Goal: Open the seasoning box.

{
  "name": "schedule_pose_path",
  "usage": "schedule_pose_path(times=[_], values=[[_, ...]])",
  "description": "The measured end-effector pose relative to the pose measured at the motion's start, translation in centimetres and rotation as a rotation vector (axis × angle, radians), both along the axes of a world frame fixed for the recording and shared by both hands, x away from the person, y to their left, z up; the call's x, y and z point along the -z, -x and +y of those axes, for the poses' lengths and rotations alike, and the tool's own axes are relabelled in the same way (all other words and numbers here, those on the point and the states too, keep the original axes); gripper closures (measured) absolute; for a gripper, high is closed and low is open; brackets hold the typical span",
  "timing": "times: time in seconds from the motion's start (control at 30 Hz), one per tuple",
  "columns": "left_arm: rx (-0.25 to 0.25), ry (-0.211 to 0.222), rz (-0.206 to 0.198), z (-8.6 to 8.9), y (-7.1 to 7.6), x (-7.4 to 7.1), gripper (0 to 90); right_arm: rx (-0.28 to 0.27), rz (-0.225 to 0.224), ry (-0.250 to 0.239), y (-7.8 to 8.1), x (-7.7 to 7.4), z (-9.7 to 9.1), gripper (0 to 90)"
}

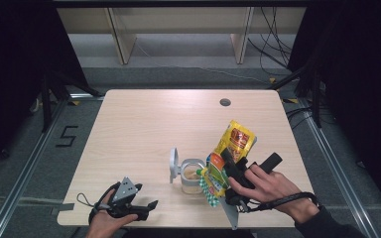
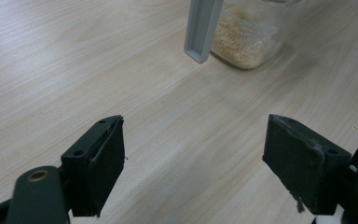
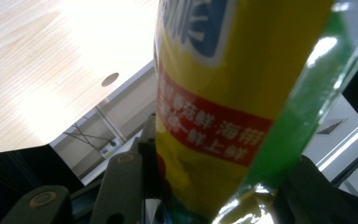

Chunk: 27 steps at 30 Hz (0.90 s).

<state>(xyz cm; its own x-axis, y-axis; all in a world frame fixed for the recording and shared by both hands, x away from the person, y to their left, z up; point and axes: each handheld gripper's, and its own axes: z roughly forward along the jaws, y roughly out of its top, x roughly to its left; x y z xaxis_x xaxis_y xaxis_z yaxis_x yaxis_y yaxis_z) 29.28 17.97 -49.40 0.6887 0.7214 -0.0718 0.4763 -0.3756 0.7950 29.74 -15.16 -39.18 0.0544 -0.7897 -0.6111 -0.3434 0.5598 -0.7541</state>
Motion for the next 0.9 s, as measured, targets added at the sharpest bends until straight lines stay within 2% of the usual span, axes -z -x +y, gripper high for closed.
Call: schedule_pose_path(times=[0.17,0.3,0.6,0.63,0.67,0.8,0.83,0.9], values=[[0.0,-0.001,-0.003,0.01,-0.01,-0.01,19.9,0.002,0.002,0.001,0.01,-0.01,-0.05,60.8],[-0.003,0.0,-0.007,0.01,-0.02,-0.01,19.9,0.014,0.005,-0.019,0.03,0.02,-0.19,60.9],[0.001,-0.011,-0.007,0.11,-0.03,-0.07,19.9,0.007,0.004,-0.01,-0.06,-0.16,-0.18,60.9],[-0.01,0.008,-0.007,-0.03,0.0,0.0,19.9,0.005,0.006,-0.014,-0.02,-0.14,-0.17,60.9],[0.0,-0.01,-0.006,0.09,-0.03,-0.06,19.9,0.005,0.008,-0.017,0.02,-0.11,-0.18,60.9],[-0.002,0.001,-0.005,0.03,-0.02,-0.01,19.9,0.0,0.012,-0.012,0.12,-0.06,-0.15,61.0],[-0.015,0.014,0.009,-0.05,0.05,0.05,19.9,0.0,0.014,-0.011,0.13,-0.01,-0.17,61.0],[-0.018,0.015,0.006,-0.05,0.05,0.05,19.9,0.012,0.015,-0.025,0.16,0.07,-0.27,61.0]])
